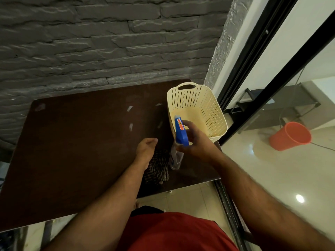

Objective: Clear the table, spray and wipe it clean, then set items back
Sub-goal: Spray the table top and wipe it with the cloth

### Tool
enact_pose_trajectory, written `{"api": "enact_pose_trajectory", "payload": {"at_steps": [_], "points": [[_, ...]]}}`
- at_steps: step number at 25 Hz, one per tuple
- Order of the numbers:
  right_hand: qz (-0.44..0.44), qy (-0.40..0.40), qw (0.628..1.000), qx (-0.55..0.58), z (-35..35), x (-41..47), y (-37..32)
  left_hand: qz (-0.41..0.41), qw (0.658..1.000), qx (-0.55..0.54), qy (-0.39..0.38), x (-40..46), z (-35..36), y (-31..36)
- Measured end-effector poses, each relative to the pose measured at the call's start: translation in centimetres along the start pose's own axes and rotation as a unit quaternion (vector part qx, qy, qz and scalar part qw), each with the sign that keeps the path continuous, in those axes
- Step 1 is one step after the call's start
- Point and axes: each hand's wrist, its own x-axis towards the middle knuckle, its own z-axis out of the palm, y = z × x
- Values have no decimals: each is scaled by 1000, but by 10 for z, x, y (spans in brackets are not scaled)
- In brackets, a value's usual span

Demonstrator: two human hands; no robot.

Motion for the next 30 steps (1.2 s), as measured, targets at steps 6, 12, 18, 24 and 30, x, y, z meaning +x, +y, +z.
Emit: {"api": "enact_pose_trajectory", "payload": {"at_steps": [6, 12, 18, 24, 30], "points": [[7, 57, 997, -50, -44, 5, -6, 40, 999, 9, -29, 12, 31, 56], [91, 264, 939, -199, -80, 45, 40, 50, 992, 30, -116, 50, 60, 52], [179, 264, 925, -205, -79, 55, 83, 151, 967, 160, -128, 31, 64, 55], [186, 265, 945, -54, -87, 60, 85, 119, 986, 17, -119, 0, 49, 81], [137, 224, 964, 35, -80, 81, 29, 96, 995, -7, -19, -24, -2, 115]]}}
